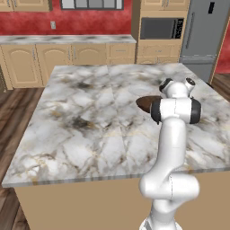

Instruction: Move the bowls from the cabinet to the plates on the dining table.

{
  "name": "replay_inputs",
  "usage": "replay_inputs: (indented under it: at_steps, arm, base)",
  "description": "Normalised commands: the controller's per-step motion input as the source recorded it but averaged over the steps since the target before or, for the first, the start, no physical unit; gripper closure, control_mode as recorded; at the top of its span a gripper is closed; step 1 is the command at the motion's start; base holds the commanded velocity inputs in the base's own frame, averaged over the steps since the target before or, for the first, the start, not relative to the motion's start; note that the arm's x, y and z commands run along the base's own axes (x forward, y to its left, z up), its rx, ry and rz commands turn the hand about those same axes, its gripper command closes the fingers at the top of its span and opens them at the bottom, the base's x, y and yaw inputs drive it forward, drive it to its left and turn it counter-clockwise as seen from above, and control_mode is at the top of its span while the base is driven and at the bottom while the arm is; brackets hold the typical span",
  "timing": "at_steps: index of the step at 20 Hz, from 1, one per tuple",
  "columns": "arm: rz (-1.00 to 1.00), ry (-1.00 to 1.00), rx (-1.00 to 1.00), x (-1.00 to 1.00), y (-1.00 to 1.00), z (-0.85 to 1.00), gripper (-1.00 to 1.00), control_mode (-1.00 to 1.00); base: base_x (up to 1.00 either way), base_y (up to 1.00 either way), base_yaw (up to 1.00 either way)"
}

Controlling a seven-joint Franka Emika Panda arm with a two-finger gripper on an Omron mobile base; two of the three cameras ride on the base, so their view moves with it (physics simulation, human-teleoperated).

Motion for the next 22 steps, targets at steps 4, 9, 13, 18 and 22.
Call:
replay_inputs:
  at_steps: [4,9,13,18,22]
  arm:
    - [0.0,0.0,0.0,0.16,-0.04,-0.17,1.0,-1.0]
    - [0.0,0.0,0.0,0.23,-0.04,-0.13,1.0,-1.0]
    - [0.0,0.0,0.0,0.21,-0.05,-0.18,1.0,-1.0]
    - [0.0,0.0,0.0,0.01,-0.02,-0.03,1.0,-1.0]
    - [0.0,0.0,0.0,0.0,0.0,0.0,-1.0,-1.0]
  base:
    - [0.0,0.0,0.0]
    - [0.0,0.0,0.0]
    - [0.0,0.0,0.0]
    - [0.0,0.0,0.0]
    - [0.0,0.0,0.0]
